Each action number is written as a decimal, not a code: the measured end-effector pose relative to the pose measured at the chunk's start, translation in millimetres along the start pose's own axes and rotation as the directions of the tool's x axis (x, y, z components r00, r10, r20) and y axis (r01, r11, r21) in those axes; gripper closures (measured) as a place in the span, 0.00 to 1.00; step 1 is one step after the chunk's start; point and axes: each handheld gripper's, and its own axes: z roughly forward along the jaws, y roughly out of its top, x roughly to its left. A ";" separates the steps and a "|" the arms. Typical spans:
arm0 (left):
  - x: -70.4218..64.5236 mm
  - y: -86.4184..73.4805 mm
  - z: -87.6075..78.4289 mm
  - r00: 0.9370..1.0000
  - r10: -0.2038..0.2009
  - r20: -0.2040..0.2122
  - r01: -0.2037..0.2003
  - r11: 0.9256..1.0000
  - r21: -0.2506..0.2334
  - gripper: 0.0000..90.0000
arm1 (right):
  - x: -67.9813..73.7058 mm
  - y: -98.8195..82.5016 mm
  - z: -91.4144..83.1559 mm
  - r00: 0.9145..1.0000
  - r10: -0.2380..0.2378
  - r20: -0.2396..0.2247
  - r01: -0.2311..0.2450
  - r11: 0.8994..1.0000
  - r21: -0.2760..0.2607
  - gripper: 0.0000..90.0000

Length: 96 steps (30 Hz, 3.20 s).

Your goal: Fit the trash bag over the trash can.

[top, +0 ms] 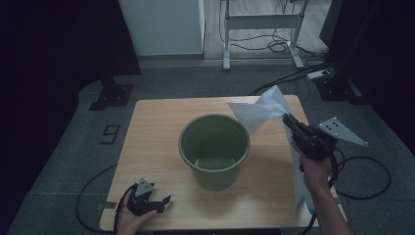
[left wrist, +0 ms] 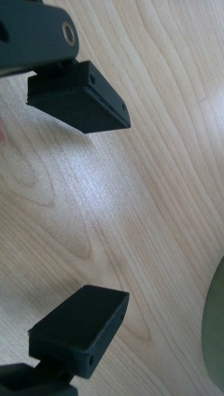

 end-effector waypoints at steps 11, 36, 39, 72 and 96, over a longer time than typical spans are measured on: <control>-1.0 -1.8 3.6 1.000 0.002 0.002 -0.002 1.000 0.019 0.17 | 23.8 23.3 -7.0 0.997 -0.029 -0.074 0.024 0.998 -0.066 0.99; -2.0 -2.5 4.0 1.000 0.006 0.005 -0.006 1.000 0.025 0.17 | 56.1 -34.7 13.1 0.982 -0.020 -0.186 0.033 0.997 0.068 0.97; -1.6 -2.9 3.5 1.000 0.005 0.005 -0.005 1.000 0.023 0.17 | 64.3 -50.0 24.7 0.979 -0.014 -0.204 0.037 0.993 0.109 0.97; 2.1 -0.5 -3.0 0.999 -0.013 -0.033 0.012 1.000 -0.029 0.17 | 69.4 -164.9 -22.6 0.994 -0.101 0.037 0.085 0.947 0.311 0.28; 1.5 4.0 -10.5 0.998 -0.049 -0.025 0.047 0.996 -0.078 0.17 | 28.9 -63.3 -19.5 0.979 -0.113 0.172 0.118 0.993 -0.020 0.97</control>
